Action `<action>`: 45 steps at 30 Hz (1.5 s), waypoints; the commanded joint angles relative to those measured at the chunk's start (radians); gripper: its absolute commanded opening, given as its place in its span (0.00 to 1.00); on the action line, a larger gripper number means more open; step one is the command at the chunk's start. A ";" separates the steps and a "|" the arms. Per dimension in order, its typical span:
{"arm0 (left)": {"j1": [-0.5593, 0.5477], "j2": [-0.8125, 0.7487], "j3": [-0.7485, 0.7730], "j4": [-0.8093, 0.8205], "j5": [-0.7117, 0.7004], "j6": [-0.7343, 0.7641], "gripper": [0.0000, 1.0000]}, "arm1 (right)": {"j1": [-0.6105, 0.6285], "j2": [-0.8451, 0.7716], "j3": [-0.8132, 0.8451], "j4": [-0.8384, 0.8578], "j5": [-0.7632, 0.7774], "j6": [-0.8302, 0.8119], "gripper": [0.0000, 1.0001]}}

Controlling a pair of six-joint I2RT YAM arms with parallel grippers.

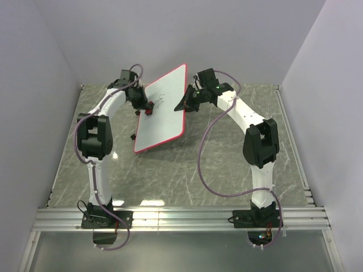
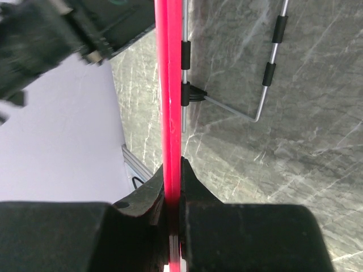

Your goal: Erase the whiteboard

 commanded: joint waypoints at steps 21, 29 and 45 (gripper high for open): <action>-0.048 0.250 0.186 -0.095 0.111 -0.046 0.00 | 0.024 0.035 0.032 -0.194 0.079 -0.188 0.00; -0.025 0.214 0.046 -0.052 0.073 -0.019 0.00 | 0.022 0.034 0.029 -0.196 0.085 -0.190 0.00; -0.210 0.172 0.402 -0.085 0.235 -0.026 0.00 | 0.037 0.015 -0.037 -0.167 0.087 -0.170 0.00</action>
